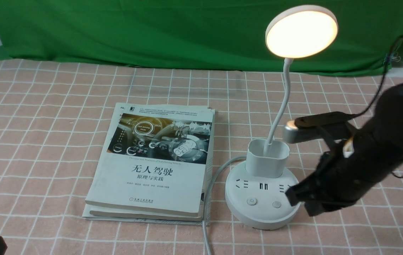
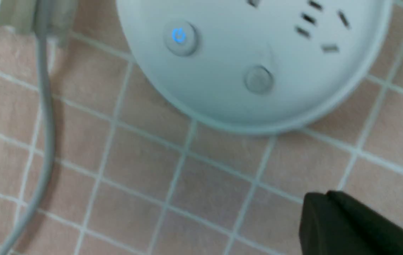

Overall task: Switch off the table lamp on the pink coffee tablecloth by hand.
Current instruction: 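Press the power button on the lamp base to turn the lamp off with the right gripper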

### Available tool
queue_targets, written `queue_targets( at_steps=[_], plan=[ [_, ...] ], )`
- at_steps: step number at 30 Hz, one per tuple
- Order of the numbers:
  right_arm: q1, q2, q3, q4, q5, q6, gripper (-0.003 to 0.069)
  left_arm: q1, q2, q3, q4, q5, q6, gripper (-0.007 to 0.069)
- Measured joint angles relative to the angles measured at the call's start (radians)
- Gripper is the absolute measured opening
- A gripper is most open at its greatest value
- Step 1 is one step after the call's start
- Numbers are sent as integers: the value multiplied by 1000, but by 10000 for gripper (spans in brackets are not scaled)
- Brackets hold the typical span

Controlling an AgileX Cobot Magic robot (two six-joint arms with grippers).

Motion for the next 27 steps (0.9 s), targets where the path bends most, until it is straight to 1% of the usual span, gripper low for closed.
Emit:
queue_targets(
  at_steps=[7, 19, 27],
  plan=[
    [18, 147, -134, 0, -23, 23, 61, 0, 0, 0, 0, 0, 0, 6],
    [18, 247, -159, -2, -62, 23, 64, 0, 0, 0, 0, 0, 0, 6],
    [18, 227, -156, -2, -61, 15, 66, 0, 0, 0, 1, 0, 0, 6]
  ],
)
